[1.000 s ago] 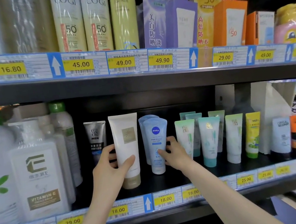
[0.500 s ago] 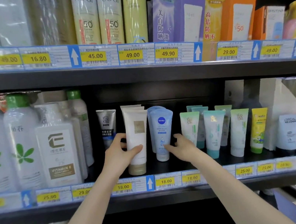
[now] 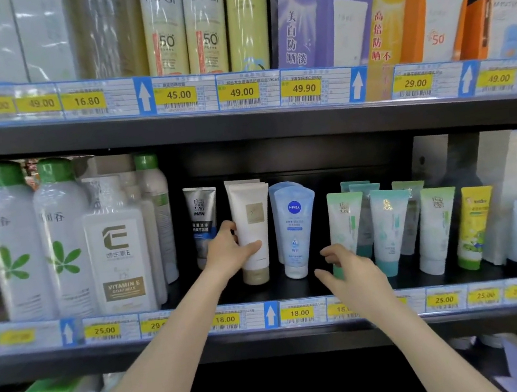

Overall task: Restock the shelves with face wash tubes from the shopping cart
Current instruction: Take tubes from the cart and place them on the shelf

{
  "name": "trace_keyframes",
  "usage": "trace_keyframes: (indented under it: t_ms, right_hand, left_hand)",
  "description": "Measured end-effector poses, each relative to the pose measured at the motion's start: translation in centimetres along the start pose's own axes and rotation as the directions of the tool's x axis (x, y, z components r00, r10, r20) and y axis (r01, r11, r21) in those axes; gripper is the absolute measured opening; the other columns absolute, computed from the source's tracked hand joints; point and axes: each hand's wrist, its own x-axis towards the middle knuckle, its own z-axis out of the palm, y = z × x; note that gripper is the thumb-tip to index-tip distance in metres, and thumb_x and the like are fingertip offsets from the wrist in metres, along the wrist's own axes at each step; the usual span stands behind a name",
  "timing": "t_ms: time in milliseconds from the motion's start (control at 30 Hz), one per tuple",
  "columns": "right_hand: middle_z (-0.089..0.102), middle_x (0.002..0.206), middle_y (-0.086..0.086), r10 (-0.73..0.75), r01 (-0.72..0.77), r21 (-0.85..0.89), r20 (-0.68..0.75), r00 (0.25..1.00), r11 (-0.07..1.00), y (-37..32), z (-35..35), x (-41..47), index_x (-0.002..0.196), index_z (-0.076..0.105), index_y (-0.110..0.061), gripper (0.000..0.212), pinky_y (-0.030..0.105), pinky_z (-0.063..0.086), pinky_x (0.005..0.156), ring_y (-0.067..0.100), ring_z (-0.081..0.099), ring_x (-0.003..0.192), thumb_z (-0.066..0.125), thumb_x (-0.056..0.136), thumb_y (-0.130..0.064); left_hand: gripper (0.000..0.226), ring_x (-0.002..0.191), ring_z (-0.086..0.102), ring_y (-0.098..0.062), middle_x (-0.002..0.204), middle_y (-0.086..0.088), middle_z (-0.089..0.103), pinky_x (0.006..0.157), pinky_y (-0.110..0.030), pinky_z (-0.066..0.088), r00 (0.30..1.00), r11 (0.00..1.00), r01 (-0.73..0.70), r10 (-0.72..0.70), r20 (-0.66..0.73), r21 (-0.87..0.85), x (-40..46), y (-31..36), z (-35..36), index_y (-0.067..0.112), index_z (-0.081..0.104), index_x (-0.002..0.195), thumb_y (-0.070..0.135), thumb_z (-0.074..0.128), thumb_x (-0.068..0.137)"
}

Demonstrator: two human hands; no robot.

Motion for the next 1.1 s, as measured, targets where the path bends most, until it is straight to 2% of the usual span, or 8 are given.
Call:
trace_keyframes:
  t_ms: [100,233,633,733,833,933,1100]
  right_hand:
    - [0.058,0.127,-0.006,-0.003,0.003,-0.008,-0.011,1.0,1.0,0.0,0.0,0.0,0.13,0.046,-0.023,0.042,0.028,0.041,0.093,0.012,0.055,0.114,0.054,0.091,-0.038]
    - [0.059,0.124,-0.007,0.007,-0.007,0.0,-0.008,1.0,1.0,0.1,0.0,0.0,0.13,0.046,-0.023,0.042,0.028,0.042,0.091,0.013,0.055,0.111,0.053,0.092,-0.038]
    - [0.064,0.113,-0.007,0.025,-0.025,-0.007,0.004,1.0,1.0,0.2,0.2,0.1,0.126,0.048,-0.023,0.038,0.028,0.047,0.085,0.013,0.058,0.103,0.053,0.092,-0.039]
    - [0.064,0.113,-0.006,0.028,-0.028,0.003,-0.012,1.0,1.0,0.2,0.3,0.1,0.126,0.049,-0.022,0.038,0.026,0.047,0.08,0.014,0.059,0.102,0.053,0.092,-0.038]
    - [0.063,0.116,-0.004,0.02,-0.019,0.035,-0.044,0.999,0.999,0.2,0.0,-0.1,0.125,0.05,-0.02,0.036,0.024,0.045,0.076,0.014,0.058,0.104,0.054,0.092,-0.033]
    - [0.061,0.119,-0.003,0.005,-0.005,0.002,-0.099,0.995,1.0,0.6,-1.1,-0.6,0.124,0.051,-0.019,0.033,0.025,0.045,0.075,0.015,0.058,0.105,0.053,0.093,-0.03]
    - [0.06,0.119,0.003,0.007,-0.031,-0.173,-0.136,0.991,0.985,3.9,-4.6,-2.7,0.125,0.05,-0.016,0.033,0.032,0.048,0.075,0.022,0.057,0.105,0.049,0.095,-0.028]
  left_hand:
    - [0.048,0.097,0.053,-0.018,0.115,-0.011,0.058,0.082,-0.027,0.044,1.0,1.0,-0.008,0.008,-0.003,0.023,0.3,-0.4,0.4,0.005,0.044,0.122,0.016,0.069,0.082]
    - [0.049,0.109,0.056,-0.026,0.119,-0.014,0.058,0.092,-0.036,0.047,1.0,0.999,-0.016,0.016,0.005,0.046,0.7,-0.8,0.5,0.004,0.044,0.122,0.013,0.07,0.081]
    - [0.05,0.12,0.051,-0.028,0.131,-0.014,0.053,0.098,-0.037,0.043,0.998,0.998,-0.005,0.002,0.066,0.058,0.8,-1.2,0.5,0.008,0.037,0.132,0.014,0.06,0.089]
    - [0.058,0.122,0.049,-0.027,0.135,-0.014,0.05,0.098,-0.035,0.041,0.997,0.995,0.01,-0.018,0.081,0.103,0.6,-1.1,0.3,0.007,0.032,0.137,0.016,0.062,0.088]
    - [0.064,0.122,0.048,-0.029,0.136,-0.017,0.047,0.096,-0.033,0.04,1.0,0.98,0.011,-0.016,0.023,0.199,0.0,-0.8,-0.1,0.005,0.03,0.139,0.021,0.063,0.087]
    - [0.052,0.114,0.052,-0.029,0.129,-0.016,0.051,0.09,-0.036,0.044,0.998,0.943,-0.045,0.054,-0.018,0.33,-1.2,-0.1,-0.3,0.008,0.038,0.132,0.027,0.06,0.089]
    - [0.036,0.105,0.056,-0.027,0.119,-0.009,0.056,0.084,-0.039,0.049,0.963,0.816,-0.242,0.27,0.024,0.525,-4.6,3.2,1.4,0.011,0.05,0.121,0.031,0.053,0.092]
